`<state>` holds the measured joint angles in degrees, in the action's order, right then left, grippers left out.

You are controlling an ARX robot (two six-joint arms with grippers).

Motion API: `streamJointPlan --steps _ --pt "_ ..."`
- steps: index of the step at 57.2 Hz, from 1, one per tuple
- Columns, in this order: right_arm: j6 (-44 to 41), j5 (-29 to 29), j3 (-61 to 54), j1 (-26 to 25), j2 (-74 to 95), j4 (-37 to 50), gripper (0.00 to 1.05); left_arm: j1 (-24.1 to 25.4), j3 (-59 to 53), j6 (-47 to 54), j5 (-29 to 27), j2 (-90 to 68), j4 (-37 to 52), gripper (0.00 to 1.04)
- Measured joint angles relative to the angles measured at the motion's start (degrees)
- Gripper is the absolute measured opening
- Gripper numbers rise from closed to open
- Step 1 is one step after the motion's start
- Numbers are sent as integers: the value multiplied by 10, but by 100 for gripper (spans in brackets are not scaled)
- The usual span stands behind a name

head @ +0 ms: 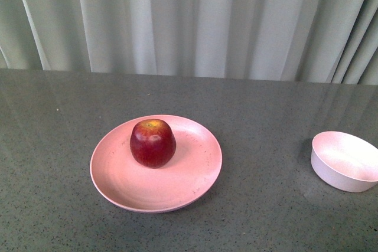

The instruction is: Move apple from plate to bowl

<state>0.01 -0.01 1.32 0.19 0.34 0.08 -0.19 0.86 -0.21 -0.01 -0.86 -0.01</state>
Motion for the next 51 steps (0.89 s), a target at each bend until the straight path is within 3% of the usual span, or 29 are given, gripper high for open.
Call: streamJointPlan --steps 51 --pt "0 0 0 0 0 0 96 0 0 0 0 0 0 96"
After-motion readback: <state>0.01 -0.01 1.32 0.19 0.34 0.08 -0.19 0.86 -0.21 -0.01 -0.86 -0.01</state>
